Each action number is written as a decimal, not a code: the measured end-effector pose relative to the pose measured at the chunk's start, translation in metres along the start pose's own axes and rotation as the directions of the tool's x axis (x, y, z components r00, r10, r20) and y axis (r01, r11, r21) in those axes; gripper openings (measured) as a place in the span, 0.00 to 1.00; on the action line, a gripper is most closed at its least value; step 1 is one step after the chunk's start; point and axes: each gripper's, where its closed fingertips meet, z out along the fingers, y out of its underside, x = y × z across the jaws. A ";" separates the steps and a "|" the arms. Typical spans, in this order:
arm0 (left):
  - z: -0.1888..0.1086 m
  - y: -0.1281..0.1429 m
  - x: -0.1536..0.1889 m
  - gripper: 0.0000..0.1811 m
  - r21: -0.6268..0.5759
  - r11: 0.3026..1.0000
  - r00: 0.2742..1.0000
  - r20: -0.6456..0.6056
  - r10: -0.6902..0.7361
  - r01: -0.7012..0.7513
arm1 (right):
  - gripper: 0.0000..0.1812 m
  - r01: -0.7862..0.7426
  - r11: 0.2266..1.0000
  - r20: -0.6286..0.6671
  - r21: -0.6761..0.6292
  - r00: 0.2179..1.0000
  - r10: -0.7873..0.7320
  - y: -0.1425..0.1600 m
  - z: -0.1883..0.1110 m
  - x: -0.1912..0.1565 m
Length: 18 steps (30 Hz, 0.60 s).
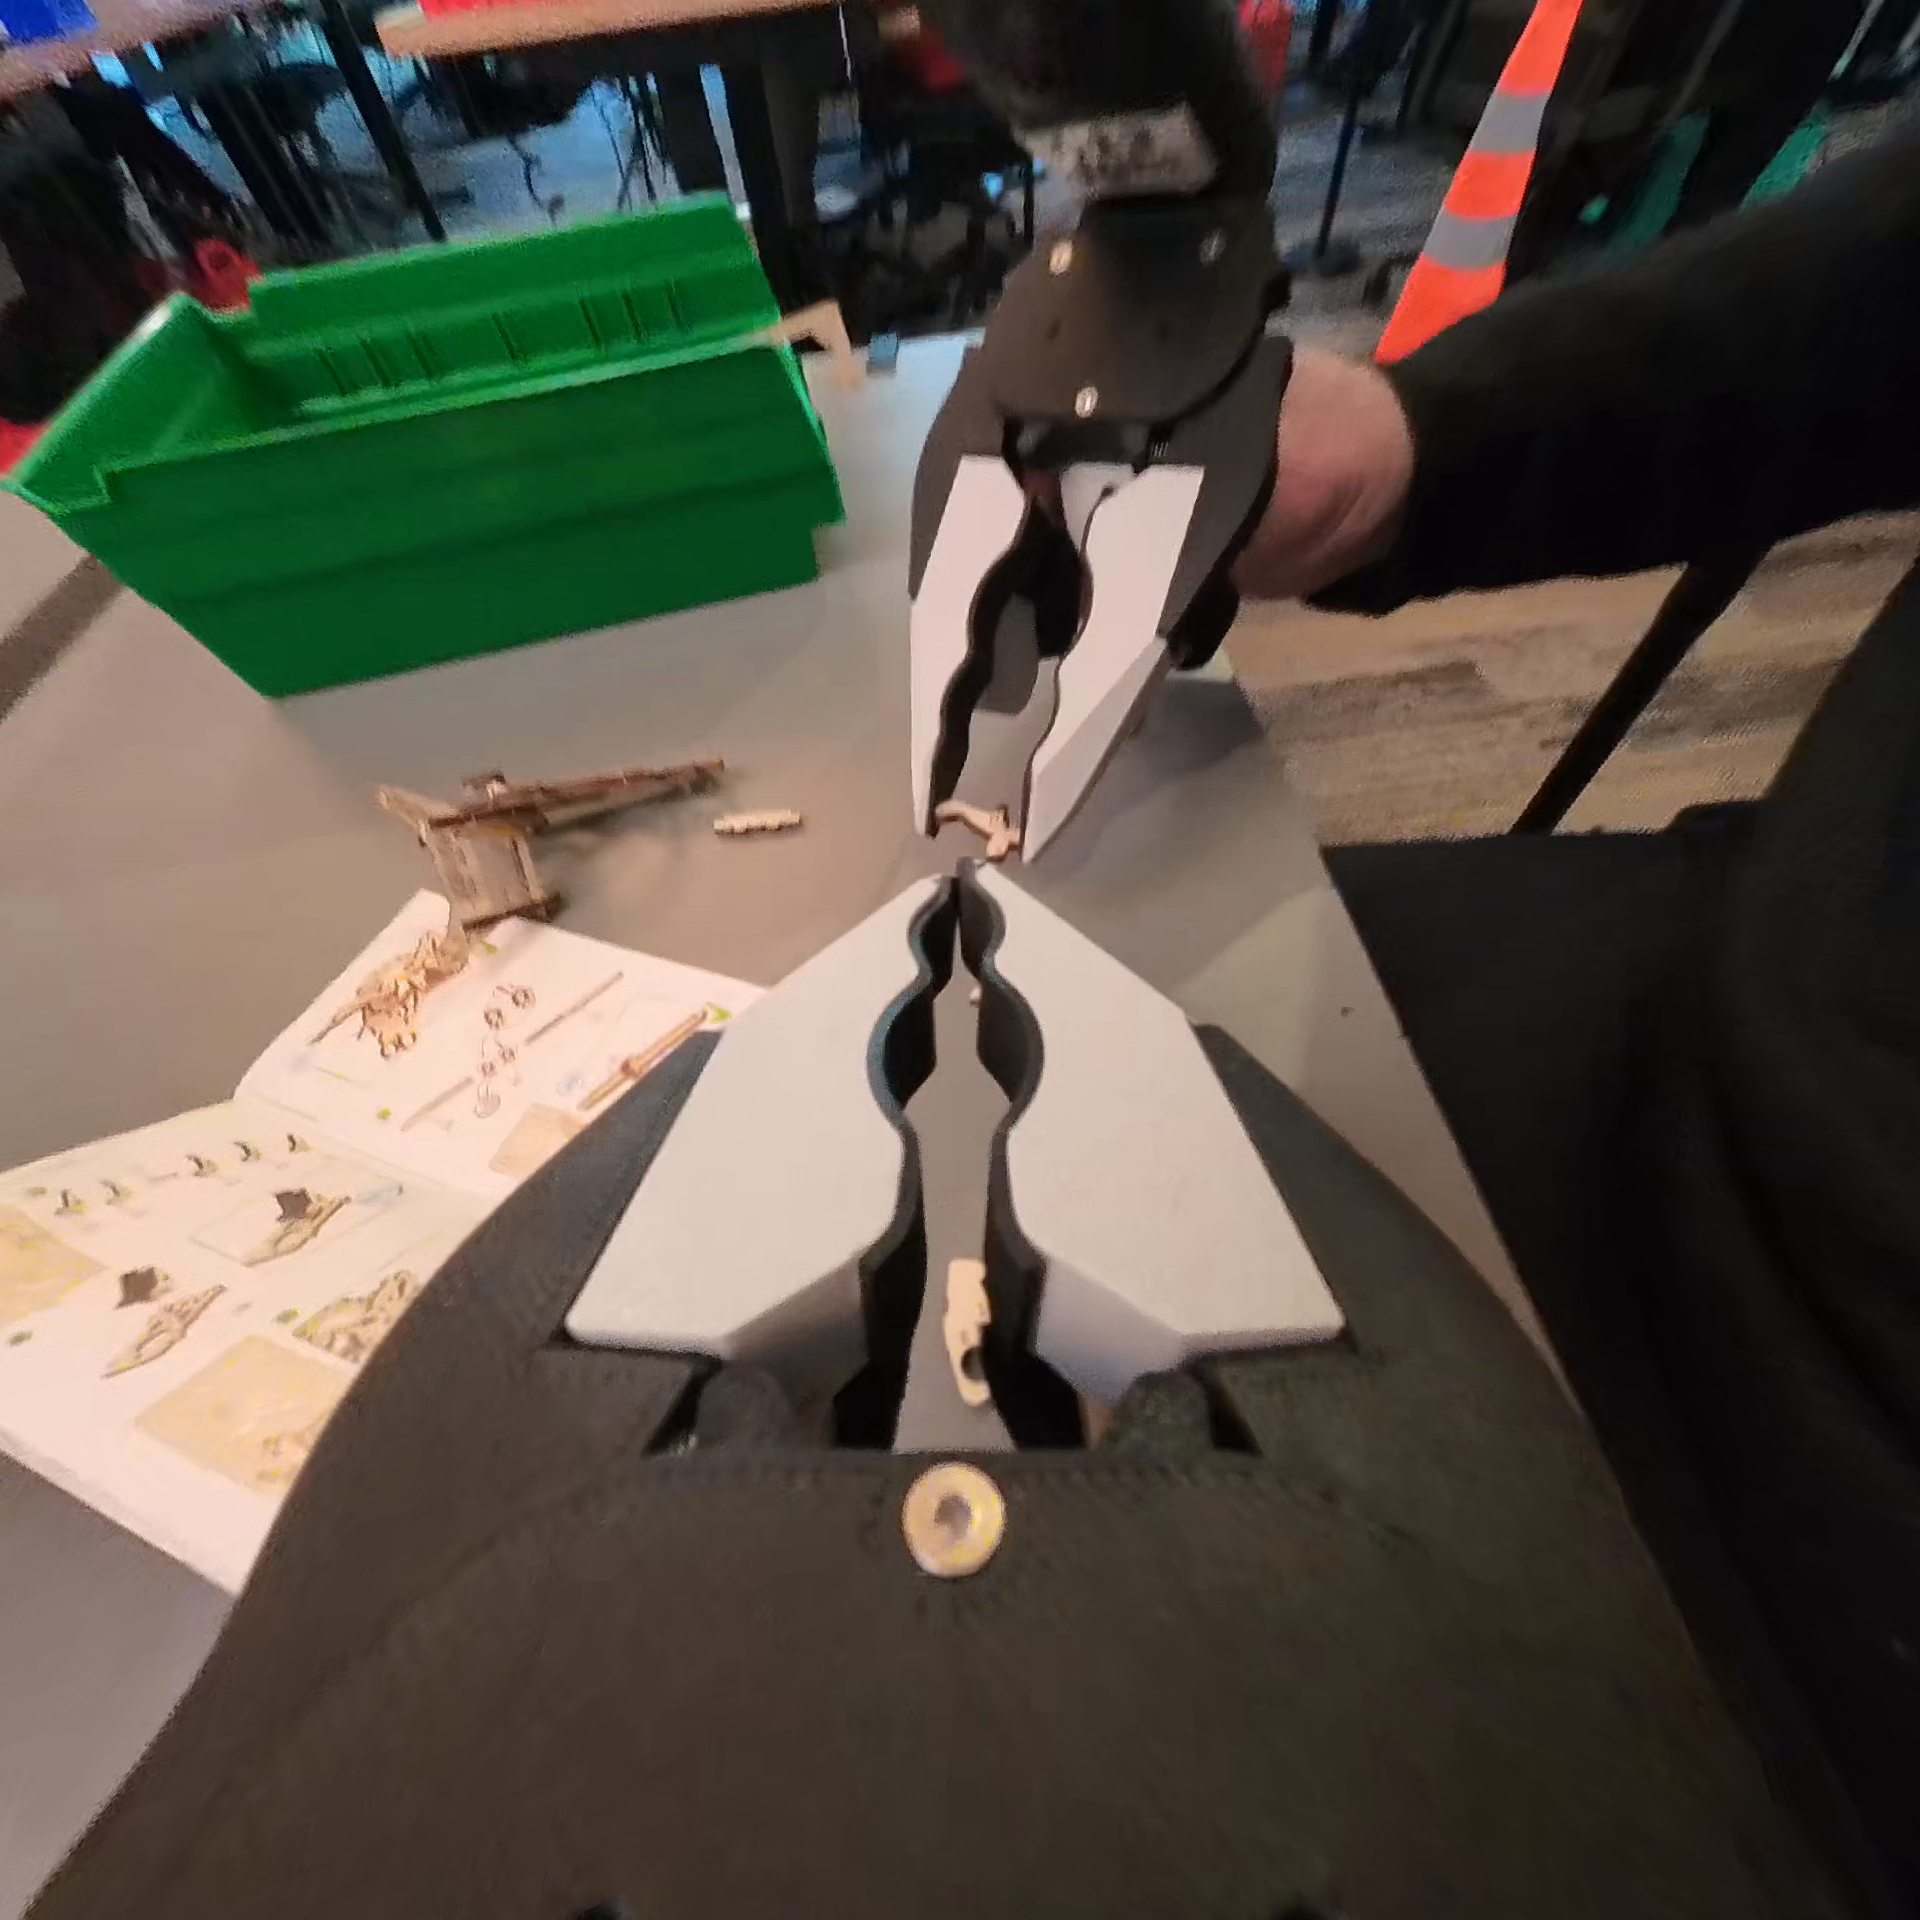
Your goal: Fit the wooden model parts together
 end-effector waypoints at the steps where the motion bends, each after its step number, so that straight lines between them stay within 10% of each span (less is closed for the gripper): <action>1: -0.002 -0.006 0.001 0.00 0.031 0.999 1.000 -0.004 -0.008 0.008 | 0.14 0.001 1.000 0.005 0.016 1.000 -0.001 -0.005 -0.002 -0.002; 13: -0.005 -0.019 0.020 0.00 0.085 0.974 0.966 -0.175 -0.192 0.209 | 0.14 -0.015 0.992 0.038 0.124 0.999 0.011 -0.026 -0.013 -0.011; 18: 0.011 -0.006 0.028 0.20 -0.007 0.958 0.935 -0.213 -0.282 0.288 | 0.14 -0.026 0.994 0.035 0.109 0.999 0.023 -0.016 -0.010 -0.010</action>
